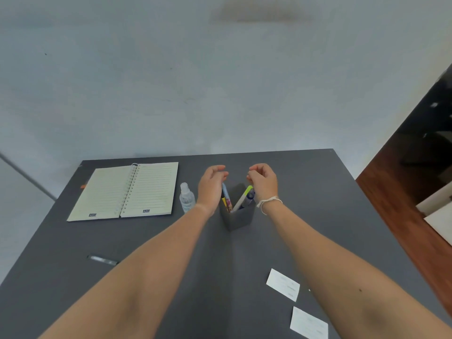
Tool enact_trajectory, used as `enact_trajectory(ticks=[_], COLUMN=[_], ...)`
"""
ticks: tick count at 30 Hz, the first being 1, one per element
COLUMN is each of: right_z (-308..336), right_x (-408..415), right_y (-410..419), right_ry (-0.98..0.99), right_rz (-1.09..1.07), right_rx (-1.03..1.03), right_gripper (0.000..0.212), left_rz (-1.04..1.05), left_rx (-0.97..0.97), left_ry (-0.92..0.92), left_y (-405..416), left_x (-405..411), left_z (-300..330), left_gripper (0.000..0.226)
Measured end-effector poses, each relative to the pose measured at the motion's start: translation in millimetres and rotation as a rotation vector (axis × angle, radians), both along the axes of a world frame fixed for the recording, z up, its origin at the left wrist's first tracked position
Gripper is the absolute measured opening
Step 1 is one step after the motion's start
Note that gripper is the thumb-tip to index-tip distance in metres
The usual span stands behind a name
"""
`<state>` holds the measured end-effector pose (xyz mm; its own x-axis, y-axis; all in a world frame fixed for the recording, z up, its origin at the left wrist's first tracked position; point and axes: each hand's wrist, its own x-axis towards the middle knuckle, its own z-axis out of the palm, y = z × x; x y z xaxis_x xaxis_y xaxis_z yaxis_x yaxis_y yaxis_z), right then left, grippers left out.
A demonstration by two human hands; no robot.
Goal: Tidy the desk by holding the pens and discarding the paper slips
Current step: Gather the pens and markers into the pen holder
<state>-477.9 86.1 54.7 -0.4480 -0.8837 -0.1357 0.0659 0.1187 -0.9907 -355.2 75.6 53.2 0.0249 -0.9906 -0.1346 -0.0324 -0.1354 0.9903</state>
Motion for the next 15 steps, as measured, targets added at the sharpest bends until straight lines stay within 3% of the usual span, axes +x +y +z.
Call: enact_trajectory(ticks=[11,15], right_z=[25,26], right_x=[30,62], right_y=[0,6], right_ry=[0.111,0.167], right_rz=[0.107,0.161], right_rx=[-0.11,-0.137], right_gripper=[0.03,0.021], left_rz=[0.08,0.126], left_rx=[-0.051,-0.077], left_ry=[0.032,0.008], left_y=[16,24], left_x=[49,88], left_z=[30,36], left_gripper=[0.019,0.019])
